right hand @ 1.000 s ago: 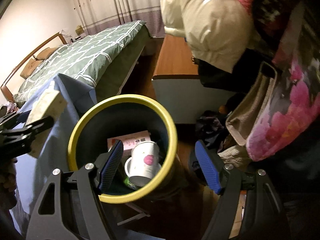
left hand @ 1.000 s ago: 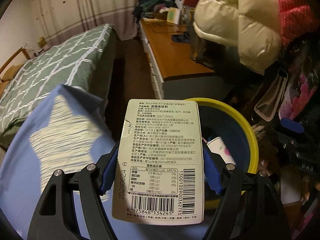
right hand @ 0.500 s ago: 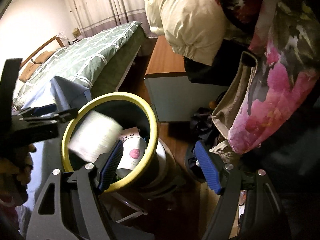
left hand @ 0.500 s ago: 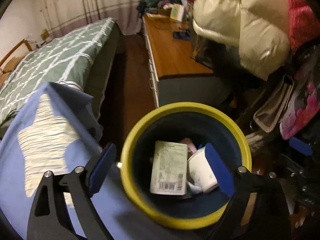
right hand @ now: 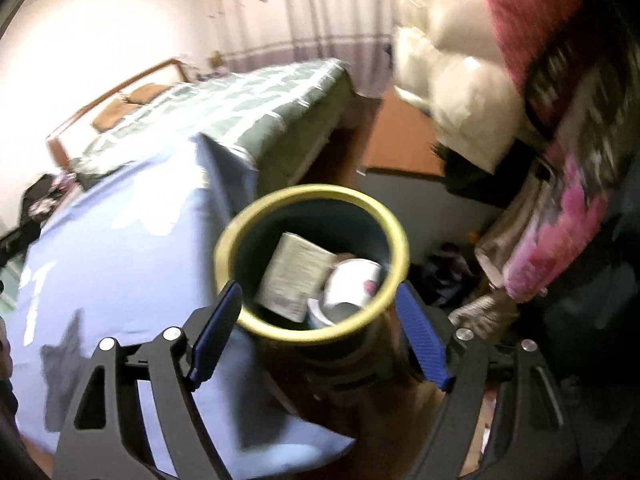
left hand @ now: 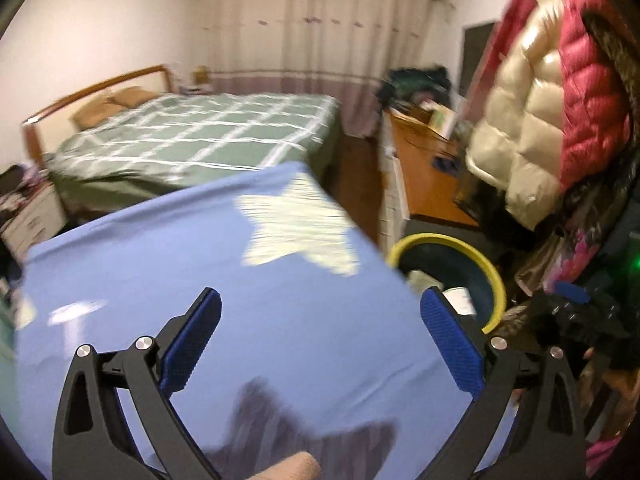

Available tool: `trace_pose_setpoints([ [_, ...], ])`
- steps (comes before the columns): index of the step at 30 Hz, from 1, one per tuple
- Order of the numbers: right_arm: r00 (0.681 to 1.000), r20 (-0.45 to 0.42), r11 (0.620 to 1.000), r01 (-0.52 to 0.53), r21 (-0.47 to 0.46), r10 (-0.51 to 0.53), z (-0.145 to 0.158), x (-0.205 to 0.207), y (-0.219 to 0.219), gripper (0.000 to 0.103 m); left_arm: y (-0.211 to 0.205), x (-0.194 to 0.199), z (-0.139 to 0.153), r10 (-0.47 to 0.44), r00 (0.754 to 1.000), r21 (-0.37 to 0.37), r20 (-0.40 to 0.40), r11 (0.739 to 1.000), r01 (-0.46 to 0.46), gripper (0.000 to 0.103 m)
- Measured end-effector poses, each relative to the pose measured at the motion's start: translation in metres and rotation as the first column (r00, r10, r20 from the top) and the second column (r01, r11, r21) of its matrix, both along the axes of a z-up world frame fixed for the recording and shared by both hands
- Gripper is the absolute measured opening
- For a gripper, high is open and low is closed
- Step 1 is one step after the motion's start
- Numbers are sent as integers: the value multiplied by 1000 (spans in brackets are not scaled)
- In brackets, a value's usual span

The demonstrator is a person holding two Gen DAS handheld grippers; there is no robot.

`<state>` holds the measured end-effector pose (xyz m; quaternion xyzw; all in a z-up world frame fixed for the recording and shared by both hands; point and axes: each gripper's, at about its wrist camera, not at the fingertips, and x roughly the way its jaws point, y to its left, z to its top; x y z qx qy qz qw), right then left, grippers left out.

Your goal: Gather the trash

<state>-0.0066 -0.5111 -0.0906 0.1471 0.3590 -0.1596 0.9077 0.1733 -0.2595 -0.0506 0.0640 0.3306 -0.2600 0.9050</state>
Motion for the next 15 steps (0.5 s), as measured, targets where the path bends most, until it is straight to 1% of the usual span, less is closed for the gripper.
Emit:
trace_pose_setpoints([
  [3,996,62,997,-70,-29,71,19,-5,30,77,62,-29,18,115,991,-30,73,993,-113,98],
  [5,989,93,992,-109,-56,114,30,-9,51,78,100,-49,28,196,974,-45,110,980,-192,98],
  [7,982,114,987,-141,-81,149,39,-14,67,79,132,-68,32,260,957,-49,126,966,-256,98],
  [10,976,132,982,-158,-107,171,47,-18,80,79,162,-91,33,322,937,-44,135,947,-319,98],
  [12,972,143,977,-166,-130,185,54,-21,92,80,179,-107,32,367,917,-16,155,929,-369,98],
  [15,969,150,974,-171,-150,194,61,-27,106,82,198,-126,30,412,897,-36,162,911,-411,98],
])
